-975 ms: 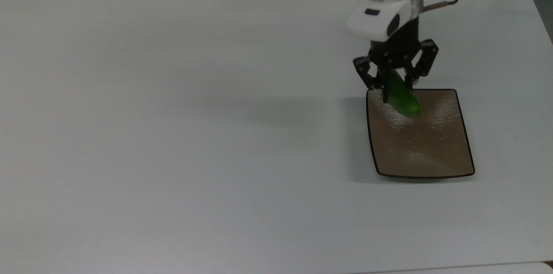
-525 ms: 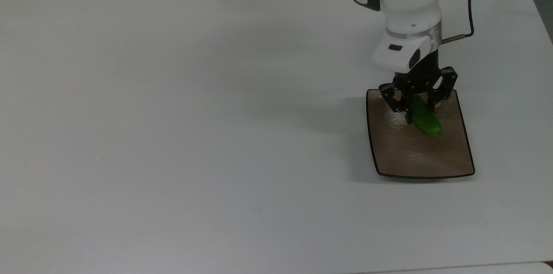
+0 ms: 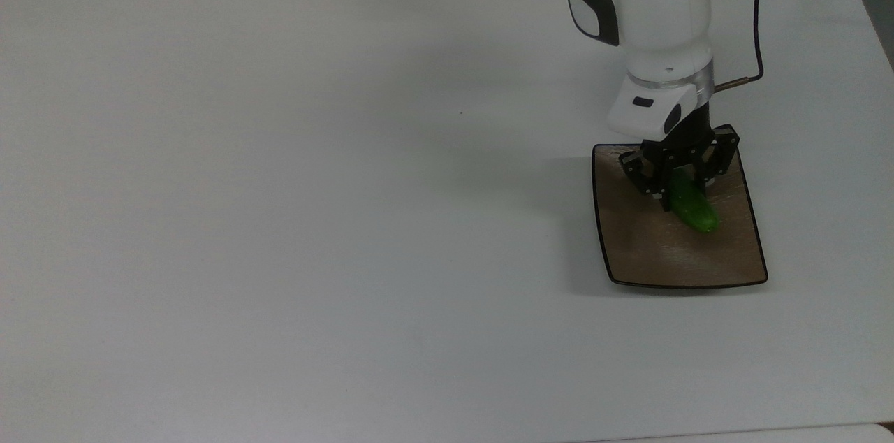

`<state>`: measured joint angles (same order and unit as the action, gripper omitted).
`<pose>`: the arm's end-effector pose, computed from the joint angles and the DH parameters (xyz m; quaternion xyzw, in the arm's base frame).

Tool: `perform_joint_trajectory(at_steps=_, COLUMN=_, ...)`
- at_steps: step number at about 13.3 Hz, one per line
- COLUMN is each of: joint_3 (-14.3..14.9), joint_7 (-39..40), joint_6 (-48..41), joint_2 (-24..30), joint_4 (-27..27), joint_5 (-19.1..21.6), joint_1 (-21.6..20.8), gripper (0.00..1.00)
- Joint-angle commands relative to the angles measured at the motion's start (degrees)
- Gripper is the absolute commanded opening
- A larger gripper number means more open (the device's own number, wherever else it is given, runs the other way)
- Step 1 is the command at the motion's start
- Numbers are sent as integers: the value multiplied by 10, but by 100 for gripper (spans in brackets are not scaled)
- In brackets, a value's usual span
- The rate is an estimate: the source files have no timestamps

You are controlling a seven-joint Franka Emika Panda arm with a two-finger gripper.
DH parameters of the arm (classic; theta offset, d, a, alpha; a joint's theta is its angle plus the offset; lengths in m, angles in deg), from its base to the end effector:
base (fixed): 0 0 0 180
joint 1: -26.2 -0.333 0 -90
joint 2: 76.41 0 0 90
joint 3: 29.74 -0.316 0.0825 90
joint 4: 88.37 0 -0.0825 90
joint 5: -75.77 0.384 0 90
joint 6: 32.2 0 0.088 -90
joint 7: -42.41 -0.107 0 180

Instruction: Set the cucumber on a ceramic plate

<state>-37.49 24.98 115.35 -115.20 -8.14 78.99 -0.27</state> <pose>0.6481 0.4090 0.3647 -0.9620 -0.0975 -0.1984 0.1602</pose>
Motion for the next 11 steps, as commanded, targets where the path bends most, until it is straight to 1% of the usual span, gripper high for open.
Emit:
perform_joint_trajectory(at_steps=1, joint_3=-2, joint_7=-14, joint_6=8, joint_2=-10, joint_4=-11, joint_5=-3, joint_1=1, gripper=47)
perform_joint_trajectory(at_steps=2, joint_3=-2, joint_7=-13, joint_6=8, joint_2=-10, joint_4=-10, joint_5=-4, joint_1=3, gripper=57)
perform_joint_trajectory(at_steps=3, joint_3=-2, joint_7=-13, joint_6=8, joint_2=-9, joint_4=-10, joint_5=-4, joint_1=4, gripper=58)
perform_joint_trajectory(at_steps=4, joint_3=-2, joint_7=-14, joint_6=8, joint_2=-9, joint_4=-10, joint_5=-6, joint_1=5, gripper=73)
perform_joint_trajectory(at_steps=5, joint_3=-2, joint_7=-13, joint_6=7, joint_2=-6, joint_4=-10, joint_5=-8, joint_1=5, gripper=76)
perform_joint_trajectory(at_steps=6, joint_3=-2, joint_7=-13, joint_6=7, joint_2=-2, joint_4=-6, joint_5=-17, joint_1=7, gripper=77)
perform_joint_trajectory(at_steps=7, joint_3=-2, joint_7=-14, joint_6=5, joint_2=12, joint_4=-1, joint_5=-23, joint_1=8, gripper=87)
perform_joint_trajectory(at_steps=8, joint_3=-1, joint_7=-13, joint_6=-2, joint_2=39, joint_4=21, joint_5=-24, joint_1=6, gripper=100)
perform_joint_trajectory(at_steps=9, joint_3=3, joint_7=-13, joint_6=-15, joint_2=70, joint_4=46, joint_5=-28, joint_1=7, gripper=100)
perform_joint_trajectory(at_steps=11, joint_3=10, joint_7=-14, joint_6=-76, joint_2=99, joint_4=50, joint_5=-28, joint_1=8, gripper=100)
